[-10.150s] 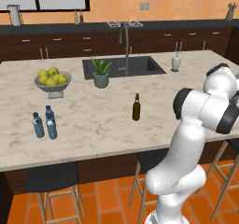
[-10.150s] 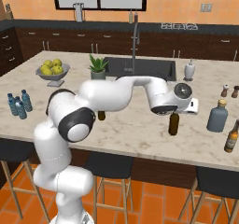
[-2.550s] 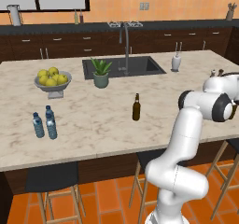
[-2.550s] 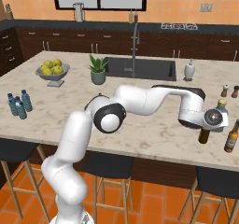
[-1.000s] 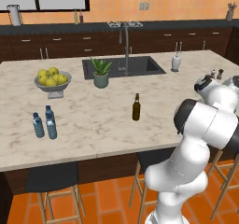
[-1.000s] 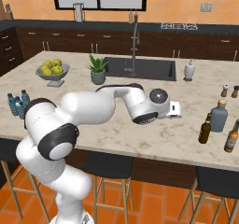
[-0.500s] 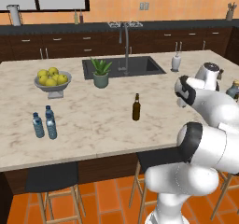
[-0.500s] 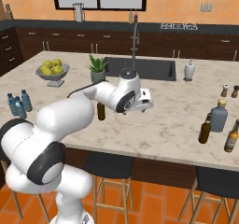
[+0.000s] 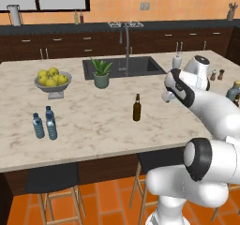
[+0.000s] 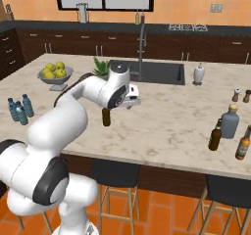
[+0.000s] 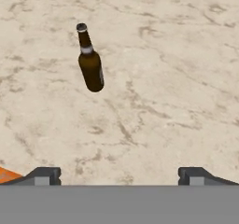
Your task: Move the plastic bottles in the middle to the plastics group, and the glass bottles in the middle to the glass group.
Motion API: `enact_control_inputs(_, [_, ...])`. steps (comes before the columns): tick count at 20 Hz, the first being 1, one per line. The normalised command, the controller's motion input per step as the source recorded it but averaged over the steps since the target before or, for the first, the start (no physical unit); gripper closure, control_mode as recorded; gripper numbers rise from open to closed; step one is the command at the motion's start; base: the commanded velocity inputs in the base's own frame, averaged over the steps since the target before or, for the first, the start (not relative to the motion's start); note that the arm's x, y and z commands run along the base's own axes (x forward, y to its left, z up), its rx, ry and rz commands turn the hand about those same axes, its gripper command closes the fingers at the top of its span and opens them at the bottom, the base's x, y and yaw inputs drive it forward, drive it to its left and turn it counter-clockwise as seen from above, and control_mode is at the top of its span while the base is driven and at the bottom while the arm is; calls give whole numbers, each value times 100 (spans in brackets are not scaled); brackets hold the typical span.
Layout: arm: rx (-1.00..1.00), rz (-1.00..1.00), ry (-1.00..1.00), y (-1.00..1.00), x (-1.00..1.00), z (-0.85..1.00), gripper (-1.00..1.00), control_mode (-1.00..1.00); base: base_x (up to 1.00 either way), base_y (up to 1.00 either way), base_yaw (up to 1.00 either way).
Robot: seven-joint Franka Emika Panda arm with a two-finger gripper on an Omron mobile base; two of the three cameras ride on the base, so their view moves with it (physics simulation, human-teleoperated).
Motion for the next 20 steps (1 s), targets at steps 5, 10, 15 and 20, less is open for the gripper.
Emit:
enact_control_inputs(5, [-1,-6,1,72,-5,33,-100,-100,0,0,0])
enact_control_inputs(10, [-4,-8,0,93,-4,-4,-100,-100,0,0,0])
enact_control_inputs(15, [-2,-27,1,64,6,0,-100,-100,0,0,0])
enact_control_inputs(20, [2,-30,2,-22,20,0,-100,-100,0,0,0])
